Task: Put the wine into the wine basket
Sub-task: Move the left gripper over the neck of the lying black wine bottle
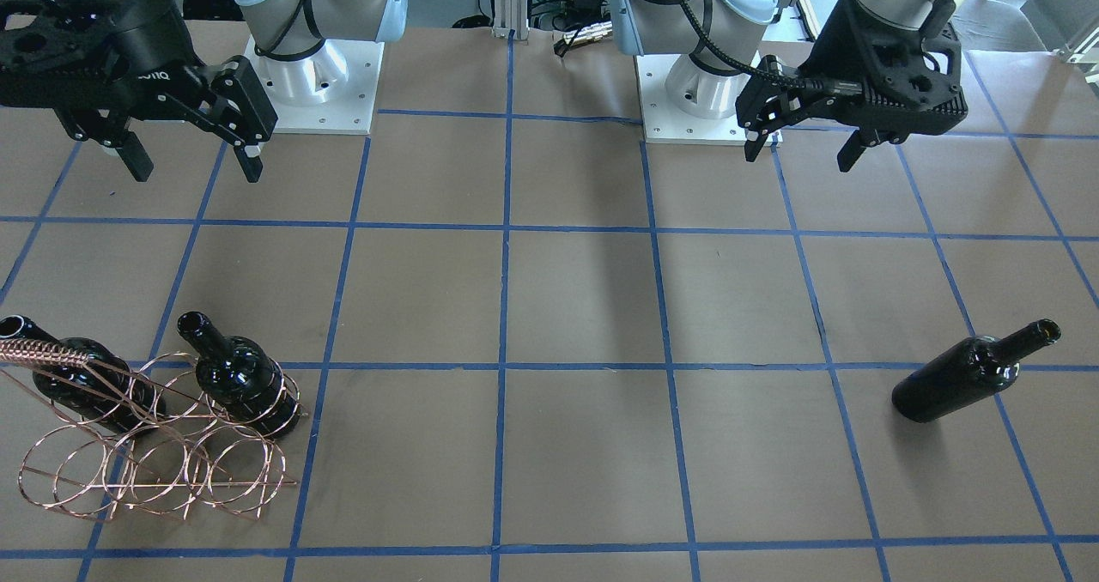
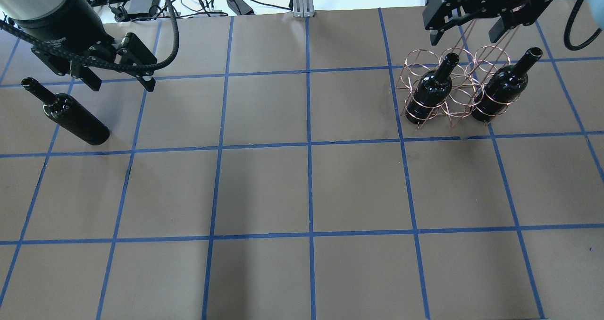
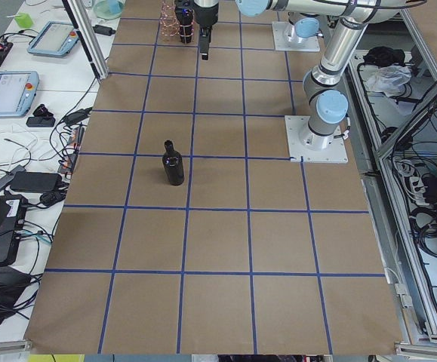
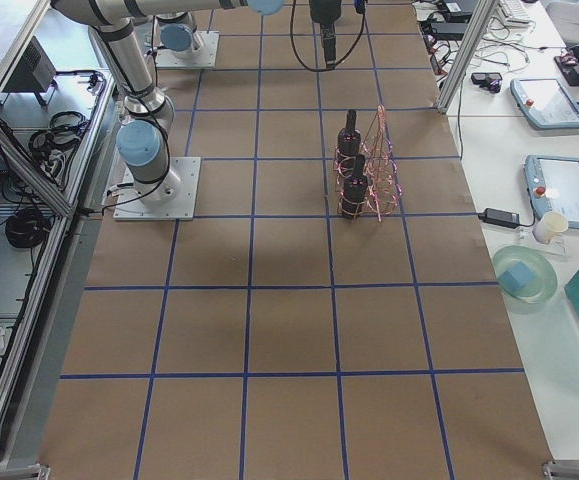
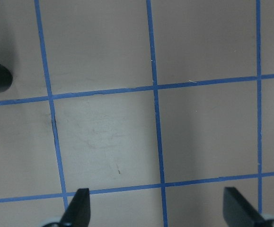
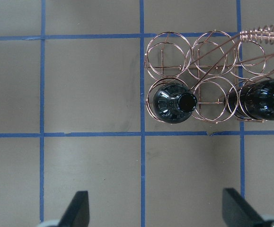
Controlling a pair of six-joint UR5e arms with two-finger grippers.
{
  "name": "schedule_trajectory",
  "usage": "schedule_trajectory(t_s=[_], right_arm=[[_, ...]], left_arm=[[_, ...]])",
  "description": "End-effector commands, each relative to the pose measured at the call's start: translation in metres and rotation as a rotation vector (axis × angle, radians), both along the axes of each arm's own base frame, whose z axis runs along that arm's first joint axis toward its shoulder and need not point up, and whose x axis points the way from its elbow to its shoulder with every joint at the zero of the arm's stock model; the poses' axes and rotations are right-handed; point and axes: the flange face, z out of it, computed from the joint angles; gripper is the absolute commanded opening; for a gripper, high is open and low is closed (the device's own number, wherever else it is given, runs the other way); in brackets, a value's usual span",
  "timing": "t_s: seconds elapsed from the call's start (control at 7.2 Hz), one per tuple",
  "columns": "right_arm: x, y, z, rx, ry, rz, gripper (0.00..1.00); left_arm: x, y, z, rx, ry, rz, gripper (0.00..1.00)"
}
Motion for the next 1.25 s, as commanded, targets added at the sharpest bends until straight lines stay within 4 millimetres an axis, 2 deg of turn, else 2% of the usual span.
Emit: schedule_trajectory(t_s=[0.0, 1.11], right_arm=[[0.0000, -0.0002, -0.0011, 0.002, 0.000, 0.000, 1.00], [0.0000, -0.0001, -0.0026, 0.005, 0.000, -0.002, 1.00]], left_arm=[[0.0004, -0.0001, -0.0002, -0.001, -0.004, -0.001, 1.00], [0.0031, -0.0006, -0.0001, -0.002, -0.009, -0.009, 1.00]])
